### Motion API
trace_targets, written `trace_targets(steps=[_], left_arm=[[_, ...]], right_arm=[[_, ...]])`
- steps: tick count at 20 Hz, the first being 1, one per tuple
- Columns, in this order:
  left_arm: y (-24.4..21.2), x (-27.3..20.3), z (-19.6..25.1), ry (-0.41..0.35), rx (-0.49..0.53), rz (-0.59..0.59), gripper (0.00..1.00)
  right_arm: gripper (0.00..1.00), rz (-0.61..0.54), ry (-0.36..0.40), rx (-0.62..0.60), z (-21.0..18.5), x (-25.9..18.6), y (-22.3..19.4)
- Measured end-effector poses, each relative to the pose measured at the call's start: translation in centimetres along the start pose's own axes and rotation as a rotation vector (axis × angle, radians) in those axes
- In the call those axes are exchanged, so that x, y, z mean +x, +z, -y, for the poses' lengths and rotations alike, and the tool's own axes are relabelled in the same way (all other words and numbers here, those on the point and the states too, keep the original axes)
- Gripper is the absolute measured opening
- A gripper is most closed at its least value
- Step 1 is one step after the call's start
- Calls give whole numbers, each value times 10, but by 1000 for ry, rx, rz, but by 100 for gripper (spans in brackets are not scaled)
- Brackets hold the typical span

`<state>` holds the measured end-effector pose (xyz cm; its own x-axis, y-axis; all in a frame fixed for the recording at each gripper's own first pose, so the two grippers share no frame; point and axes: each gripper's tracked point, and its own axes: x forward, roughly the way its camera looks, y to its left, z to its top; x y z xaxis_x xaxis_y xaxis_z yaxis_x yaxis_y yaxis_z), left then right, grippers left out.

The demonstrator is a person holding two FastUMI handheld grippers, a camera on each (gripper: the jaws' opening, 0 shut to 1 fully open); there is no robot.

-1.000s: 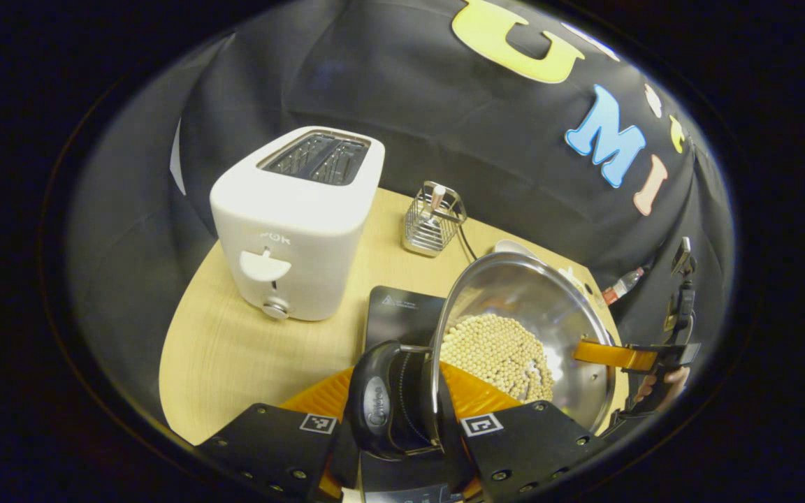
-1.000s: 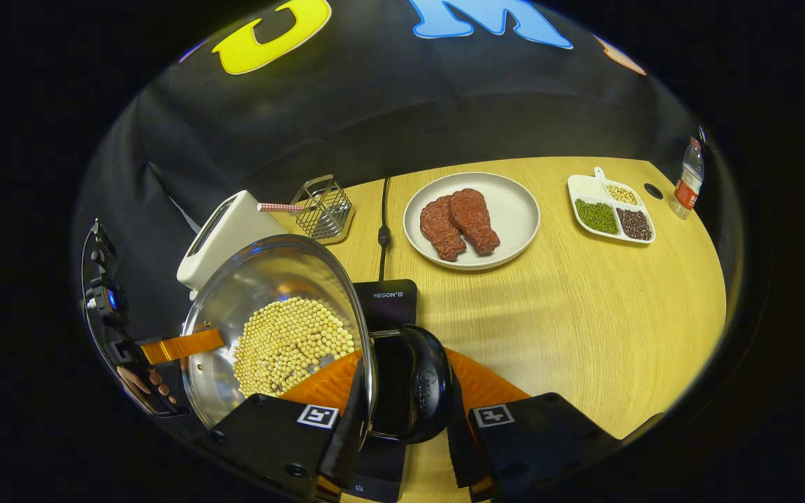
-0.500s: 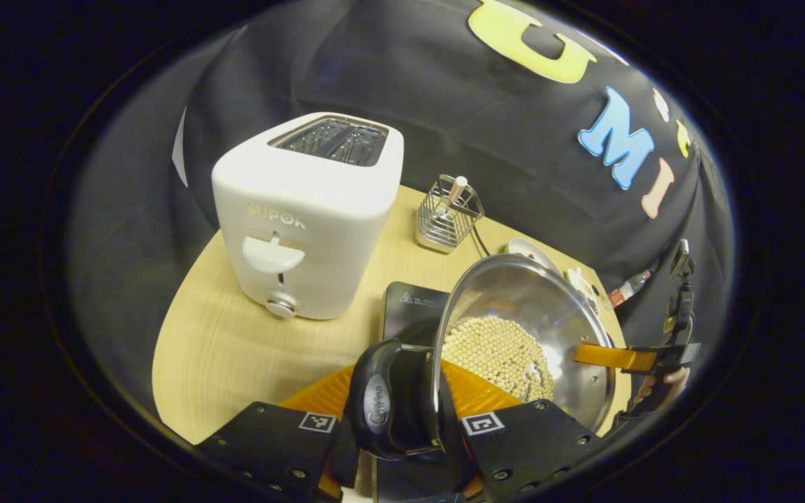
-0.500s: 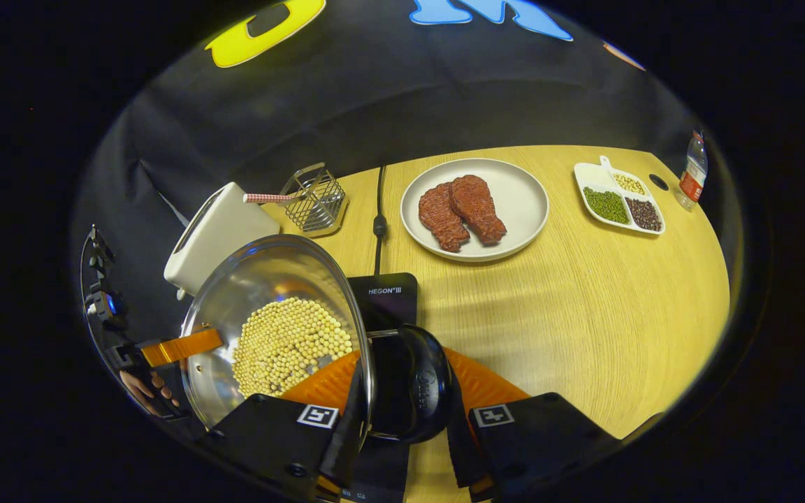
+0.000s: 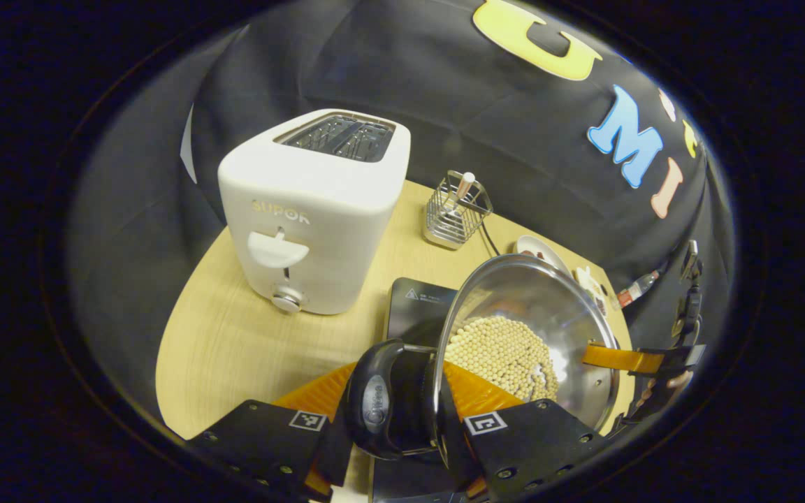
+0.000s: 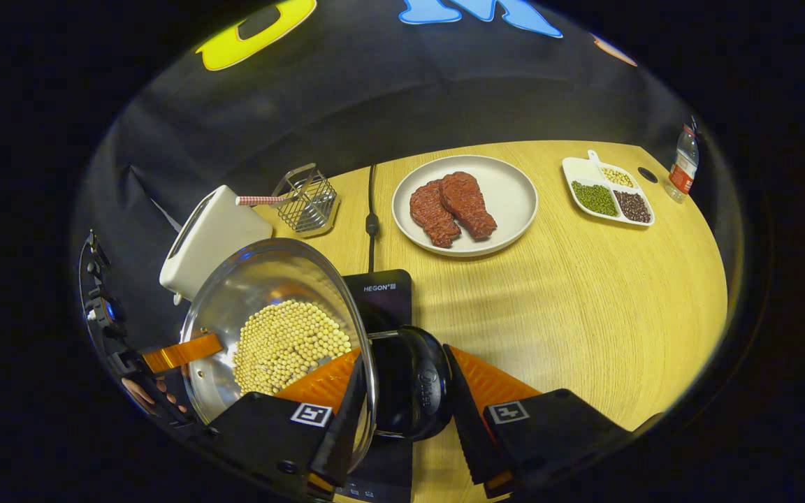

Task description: First push the handle of the pot to place it horizontally, then grasp the pot with both hands and set it on the induction cooktop.

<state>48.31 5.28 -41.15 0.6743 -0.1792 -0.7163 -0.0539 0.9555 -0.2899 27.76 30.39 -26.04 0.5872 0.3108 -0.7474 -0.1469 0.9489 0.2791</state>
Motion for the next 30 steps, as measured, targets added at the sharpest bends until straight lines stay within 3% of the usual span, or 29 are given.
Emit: trace_targets(steps=[1, 2, 3, 4, 6, 10, 15, 20, 27, 30], left_arm=[[3, 0, 1, 11, 14, 9, 67], [5, -10, 1, 23, 31, 5, 67], [8, -11, -4, 57, 56, 8, 75], [8, -15, -9, 91, 80, 6, 83], [17, -30, -9, 124, 102, 34, 88], [35, -67, -2, 190, 156, 112, 84], [55, -122, 34, 294, 228, 232, 88], [65, -178, 134, 265, 289, 367, 88], [66, -259, 284, 222, 323, 614, 85], [57, -298, 334, 232, 318, 711, 87]], right_arm=[[76, 0, 18, 5, -4, -2, -1], [78, -2, 25, 5, -4, -4, -1], [98, 6, 23, -1, -4, -8, -1], [93, 19, 20, -12, -2, -12, 1], [98, 45, 29, -31, -3, -21, 5], [98, 85, 11, -81, 15, -57, 17], [98, 228, -2, -121, 42, -119, 46], [98, 399, -71, -192, 90, -187, 72], [98, 693, -121, -218, 162, -323, 99], [98, 857, -201, -284, 207, -379, 109]])
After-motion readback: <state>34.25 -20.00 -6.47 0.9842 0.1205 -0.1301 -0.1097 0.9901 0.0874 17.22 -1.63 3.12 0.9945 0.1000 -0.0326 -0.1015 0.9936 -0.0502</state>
